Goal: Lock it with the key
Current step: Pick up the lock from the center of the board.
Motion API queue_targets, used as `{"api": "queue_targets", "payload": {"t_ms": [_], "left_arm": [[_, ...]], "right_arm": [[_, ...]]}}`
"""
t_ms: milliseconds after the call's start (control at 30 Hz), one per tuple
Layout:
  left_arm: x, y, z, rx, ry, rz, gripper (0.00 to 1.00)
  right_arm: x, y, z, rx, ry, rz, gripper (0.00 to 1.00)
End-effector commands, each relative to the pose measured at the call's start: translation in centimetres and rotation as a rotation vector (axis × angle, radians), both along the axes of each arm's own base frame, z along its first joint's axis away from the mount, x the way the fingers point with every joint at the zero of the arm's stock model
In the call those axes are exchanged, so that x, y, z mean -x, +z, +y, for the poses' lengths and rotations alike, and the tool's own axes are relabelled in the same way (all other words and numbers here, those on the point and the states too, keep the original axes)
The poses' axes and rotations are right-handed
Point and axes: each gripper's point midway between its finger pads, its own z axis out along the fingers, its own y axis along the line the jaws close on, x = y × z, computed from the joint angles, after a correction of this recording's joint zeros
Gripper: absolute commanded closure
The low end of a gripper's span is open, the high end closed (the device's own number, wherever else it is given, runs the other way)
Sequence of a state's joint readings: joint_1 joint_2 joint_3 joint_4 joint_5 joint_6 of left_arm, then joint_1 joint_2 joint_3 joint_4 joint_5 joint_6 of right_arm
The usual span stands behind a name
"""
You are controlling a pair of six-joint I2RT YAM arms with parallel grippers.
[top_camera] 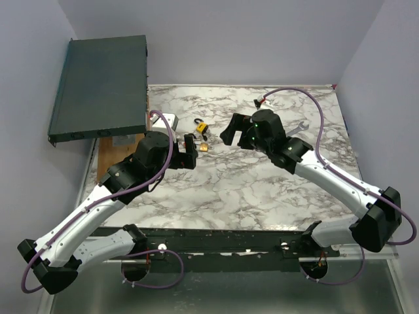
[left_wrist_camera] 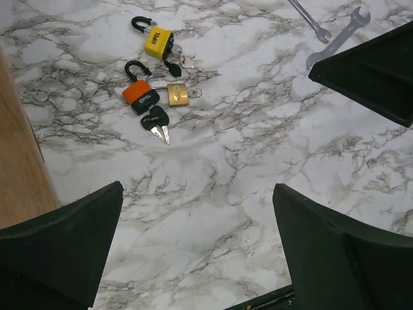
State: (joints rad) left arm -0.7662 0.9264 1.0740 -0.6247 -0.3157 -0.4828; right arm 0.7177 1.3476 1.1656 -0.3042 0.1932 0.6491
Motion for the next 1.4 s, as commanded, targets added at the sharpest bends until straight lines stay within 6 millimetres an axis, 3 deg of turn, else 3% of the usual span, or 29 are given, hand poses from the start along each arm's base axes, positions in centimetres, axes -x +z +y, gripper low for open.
{"api": "queue_targets", "payload": {"t_ms": [0,433,600,1367], "left_arm": [[-0.3,0.7,0.3,0.009,0.018,-0.04,0.02],[0.2,0.4,0.2,-0.005,-0.022,-0.033,0.01],[0.5,-0.3,0.3,-0.015,-0.032,-0.018,0.01],[2.7,-7.1,3.0,-0.029,0.074,0.153,0.02]], "right_arm": [[-0.1,-0.5,-0.4,0.021,-0.006,-0.002,0.0],[-0.8,-3.1,0.3,0.089,-0.004,0.062,0.0],[-1.9,-4.8,2.4,0.14,0.017,0.086,0.0],[-9.0,-15.8,11.8,0.394,0.087,0.181,0.07]]}}
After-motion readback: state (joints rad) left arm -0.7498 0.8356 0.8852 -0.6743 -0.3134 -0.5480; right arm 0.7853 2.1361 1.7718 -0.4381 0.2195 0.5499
